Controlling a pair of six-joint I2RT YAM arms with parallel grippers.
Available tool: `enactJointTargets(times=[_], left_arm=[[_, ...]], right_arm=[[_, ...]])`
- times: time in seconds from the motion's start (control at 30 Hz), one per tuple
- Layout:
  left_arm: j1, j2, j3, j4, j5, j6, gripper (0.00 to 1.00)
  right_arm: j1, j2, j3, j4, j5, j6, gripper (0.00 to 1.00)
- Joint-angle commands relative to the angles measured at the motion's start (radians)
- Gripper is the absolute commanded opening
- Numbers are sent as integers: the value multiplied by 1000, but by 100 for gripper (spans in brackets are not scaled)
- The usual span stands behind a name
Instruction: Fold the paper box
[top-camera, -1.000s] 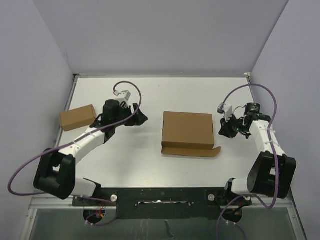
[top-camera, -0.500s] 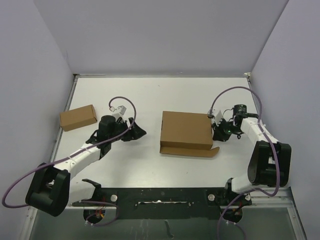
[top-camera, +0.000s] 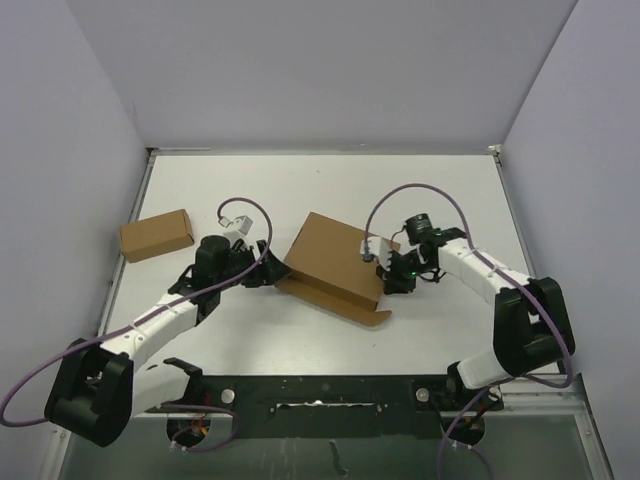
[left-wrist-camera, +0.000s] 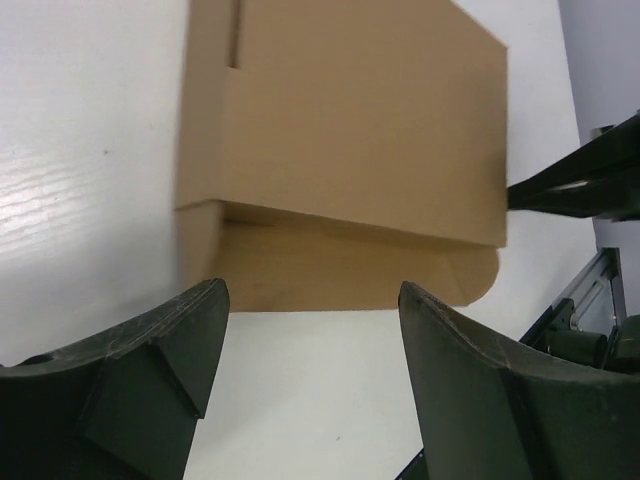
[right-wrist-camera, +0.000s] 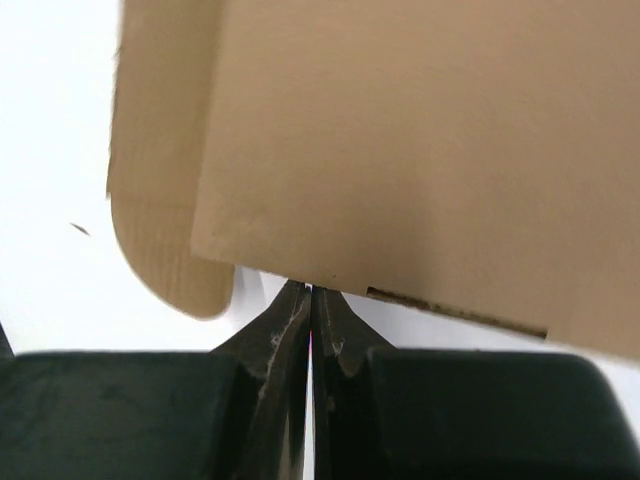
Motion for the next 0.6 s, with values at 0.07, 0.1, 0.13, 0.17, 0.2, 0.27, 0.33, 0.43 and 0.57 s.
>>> enactJointTargets(times=[0.07,0.1,0.13,0.17,0.2,0.27,0.33,0.43,0.57], left_arm=[[-44,-157,38,2,-22,61,67],[-50,-176,30,-2,-30,65,67],[-51,-195,18,-14,-40,67,67],[-52,-211,9,-26,-50,65,66],[-52,-225,2,-43,-59,61,65],[-52,-253,-13,-69,-82,43,64],[-52,-258,-26,-65,-94,16,61],[-52,-219,-19,-44,-105,-9,59],[-55,-95,23,15,-51,-55,61]], right_arm=[[281,58,110,95,36,59,0],[296,80,143,89,22,65,0],[302,102,178,71,5,66,0],[303,121,207,44,-10,62,1],[303,129,224,24,-24,55,1],[288,105,224,-13,-67,21,1],[235,46,209,-29,-142,1,3],[87,-36,201,24,-229,68,15],[-71,-39,195,224,-252,300,69]])
